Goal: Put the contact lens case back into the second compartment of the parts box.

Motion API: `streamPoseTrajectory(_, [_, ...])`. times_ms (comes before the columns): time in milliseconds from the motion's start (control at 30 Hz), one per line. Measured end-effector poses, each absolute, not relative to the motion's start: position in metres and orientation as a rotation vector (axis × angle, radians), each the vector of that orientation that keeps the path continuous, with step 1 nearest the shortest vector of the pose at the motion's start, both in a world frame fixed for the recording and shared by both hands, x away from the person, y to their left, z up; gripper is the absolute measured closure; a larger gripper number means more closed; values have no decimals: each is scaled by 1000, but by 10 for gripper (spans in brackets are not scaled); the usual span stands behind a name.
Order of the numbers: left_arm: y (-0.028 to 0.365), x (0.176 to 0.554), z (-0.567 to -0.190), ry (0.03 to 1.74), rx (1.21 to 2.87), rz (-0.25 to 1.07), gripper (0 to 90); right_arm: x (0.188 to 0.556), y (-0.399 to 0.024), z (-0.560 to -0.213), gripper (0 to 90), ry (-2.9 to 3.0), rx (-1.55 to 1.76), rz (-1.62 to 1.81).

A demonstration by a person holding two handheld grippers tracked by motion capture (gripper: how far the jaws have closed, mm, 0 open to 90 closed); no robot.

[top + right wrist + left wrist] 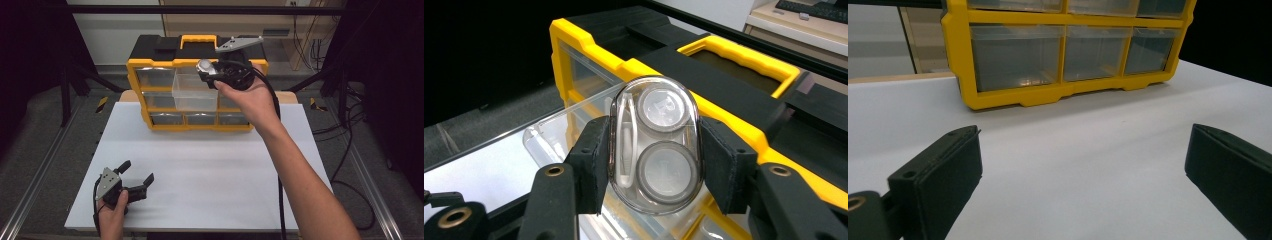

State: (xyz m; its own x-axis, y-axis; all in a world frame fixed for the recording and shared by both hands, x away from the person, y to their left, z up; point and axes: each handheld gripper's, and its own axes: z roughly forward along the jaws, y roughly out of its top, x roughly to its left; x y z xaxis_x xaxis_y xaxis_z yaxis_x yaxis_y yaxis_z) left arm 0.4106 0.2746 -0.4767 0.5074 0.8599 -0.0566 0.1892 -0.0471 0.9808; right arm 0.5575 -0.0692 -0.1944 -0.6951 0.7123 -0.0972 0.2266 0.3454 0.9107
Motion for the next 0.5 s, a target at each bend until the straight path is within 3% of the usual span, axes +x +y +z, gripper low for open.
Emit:
streamPoseTrajectory(167, [274, 411, -477, 936, 1554, 698, 16, 561, -61, -195, 485, 2165, 821, 1329])
streamPoseTrajectory(500, [273, 412, -477, 932, 1558, 694, 16, 550, -55, -192, 229, 2126, 783, 1340])
